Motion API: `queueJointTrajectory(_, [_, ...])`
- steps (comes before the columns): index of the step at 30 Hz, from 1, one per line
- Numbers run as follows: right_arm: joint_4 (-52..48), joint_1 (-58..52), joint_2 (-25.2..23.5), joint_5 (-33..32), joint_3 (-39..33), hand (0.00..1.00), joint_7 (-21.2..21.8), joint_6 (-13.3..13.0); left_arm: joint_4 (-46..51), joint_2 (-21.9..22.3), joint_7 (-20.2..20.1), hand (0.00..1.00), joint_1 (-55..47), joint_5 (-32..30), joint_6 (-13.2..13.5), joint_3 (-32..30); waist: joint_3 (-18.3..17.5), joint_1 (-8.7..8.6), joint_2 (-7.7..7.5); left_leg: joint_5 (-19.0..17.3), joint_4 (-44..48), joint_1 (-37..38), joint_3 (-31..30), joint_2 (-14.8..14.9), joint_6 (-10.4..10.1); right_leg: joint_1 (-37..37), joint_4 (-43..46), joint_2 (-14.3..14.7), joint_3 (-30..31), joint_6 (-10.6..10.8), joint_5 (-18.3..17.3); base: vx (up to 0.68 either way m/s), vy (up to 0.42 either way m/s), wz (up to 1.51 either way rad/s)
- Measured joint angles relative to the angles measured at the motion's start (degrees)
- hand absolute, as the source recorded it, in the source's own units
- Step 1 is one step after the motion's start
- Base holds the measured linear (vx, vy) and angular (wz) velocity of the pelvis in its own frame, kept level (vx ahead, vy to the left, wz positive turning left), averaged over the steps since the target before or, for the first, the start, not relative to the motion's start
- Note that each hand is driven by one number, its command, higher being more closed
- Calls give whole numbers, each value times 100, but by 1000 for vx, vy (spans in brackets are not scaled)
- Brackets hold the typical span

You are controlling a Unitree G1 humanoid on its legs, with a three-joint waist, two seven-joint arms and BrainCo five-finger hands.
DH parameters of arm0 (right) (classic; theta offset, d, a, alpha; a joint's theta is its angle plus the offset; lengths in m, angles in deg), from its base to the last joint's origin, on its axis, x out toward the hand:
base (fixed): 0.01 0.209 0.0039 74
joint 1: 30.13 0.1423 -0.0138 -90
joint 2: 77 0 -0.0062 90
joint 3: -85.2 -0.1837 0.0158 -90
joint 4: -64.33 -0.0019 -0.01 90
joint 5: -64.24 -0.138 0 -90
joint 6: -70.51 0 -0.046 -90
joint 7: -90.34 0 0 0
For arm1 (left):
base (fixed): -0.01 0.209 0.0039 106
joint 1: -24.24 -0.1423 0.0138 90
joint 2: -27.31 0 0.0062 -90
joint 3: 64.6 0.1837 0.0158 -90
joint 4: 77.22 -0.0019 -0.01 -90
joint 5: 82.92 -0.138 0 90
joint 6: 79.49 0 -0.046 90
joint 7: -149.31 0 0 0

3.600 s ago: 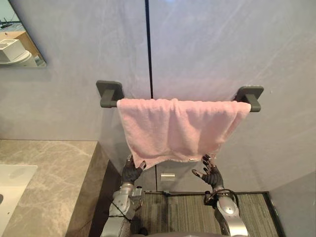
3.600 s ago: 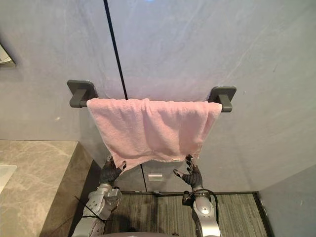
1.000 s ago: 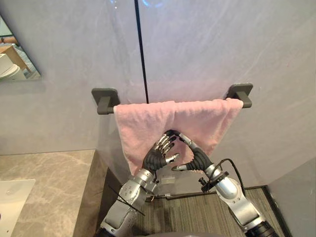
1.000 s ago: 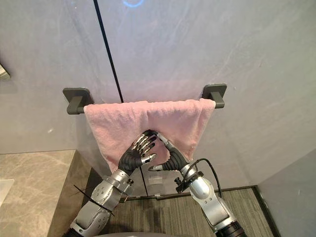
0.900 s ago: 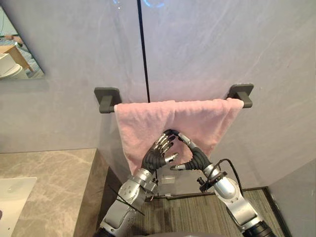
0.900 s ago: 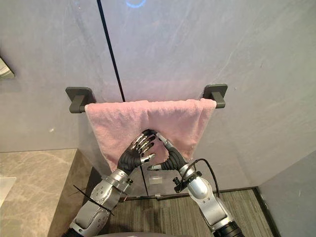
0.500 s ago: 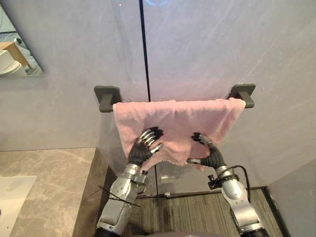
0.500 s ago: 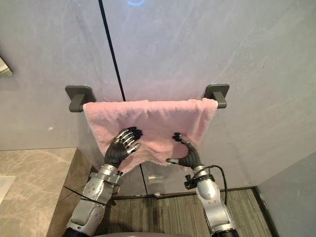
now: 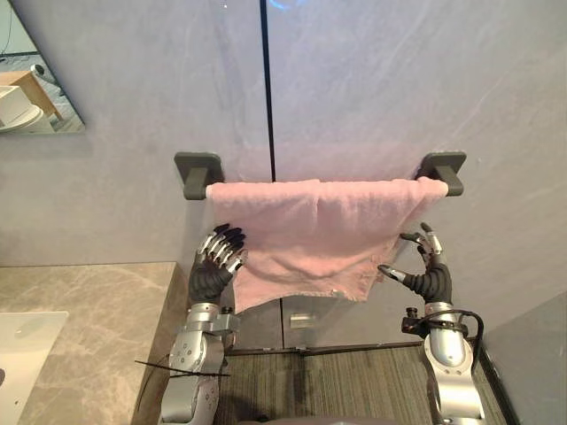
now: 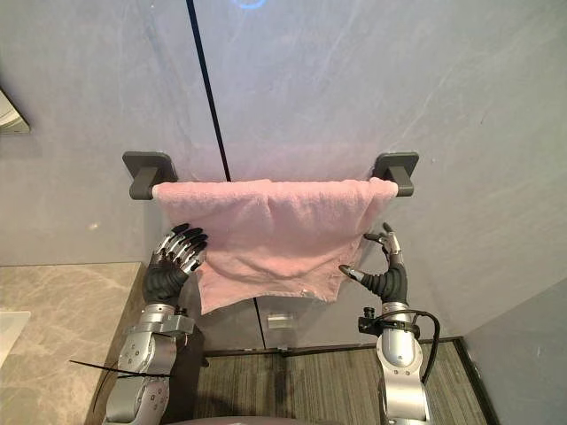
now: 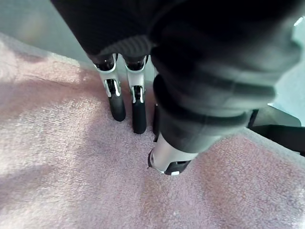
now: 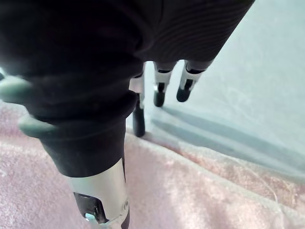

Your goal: Organize washtable

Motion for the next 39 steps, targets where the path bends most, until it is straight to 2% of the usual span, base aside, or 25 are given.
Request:
queueJointTrajectory(5, [-206,-449,-198,38,-1,0,-11,2,110,214,-51,0,-390,-7,2,0,-19,28,-30,-2,4,-4,40,15,-3,7,3,-35,-23,8,-6,0,0,0])
queueJointTrajectory(9, [-206,-856,-259,141,7,0,-19,12,96,226,-176,0,-757,-27,-1,173,-31,141,-46,-21,-6,-3,138,19,-1,26,20,-49,-31,30,-22,-42,-10,-2])
queueJointTrajectory(13, [-44,-1062,-270,182,59,0,-15,12,-490,222,-281,0,-1011,-275,-9,192,-37,150,-53,-76,-33,6,157,16,8,0,117,-70,-47,34,-70,-50,-12,1])
queueJointTrajectory(20, [1625,-1103,-240,175,310,0,21,10,-2129,205,-249,0,-1025,-1376,-45,170,-75,172,-87,-56,-72,-1,243,23,-18,-50,130,-74,-31,42,-83,-2,-4,-2])
queueJointTrajectory(23, [2370,-1080,-242,120,435,0,36,16,-3011,206,-128,0,-767,-1598,-146,142,-122,233,-57,-34,-71,7,277,15,7,-62,126,-86,-28,56,-92,31,-2,-3])
queueJointTrajectory(25, [2660,-1078,-242,112,458,0,37,19,-3382,206,-87,0,-641,-1644,-160,139,-160,291,-42,-33,-73,6,298,9,8,-75,125,-92,-25,57,-93,25,3,-4])
queueJointTrajectory(32, [3711,-775,-244,-60,453,0,24,74,-4666,203,237,0,-260,-2041,-252,-30,-189,307,-52,-32,-78,-1,355,5,8,-117,132,-95,14,71,-101,-13,-6,-2])
queueJointTrajectory(34, [3898,-706,-246,-114,453,0,20,118,-4808,219,255,0,-220,-2045,-246,-100,-186,332,-71,-33,-81,-32,427,17,7,-201,159,-82,91,71,-100,-35,-10,-20])
queueJointTrajectory(37, [4198,-512,-244,-207,449,0,10,198,-5071,209,362,0,12,-2046,-249,-152,-158,460,-107,-39,-23,-234,676,58,4,-541,244,-39,344,58,-34,-48,-2,-38])
queueJointTrajectory(39, [4392,-304,-260,-207,453,0,8,262,-5190,147,394,0,159,-2052,-251,-267,-53,454,-154,-93,126,-376,746,86,-9,-684,332,-29,419,70,-14,-53,-7,-29])
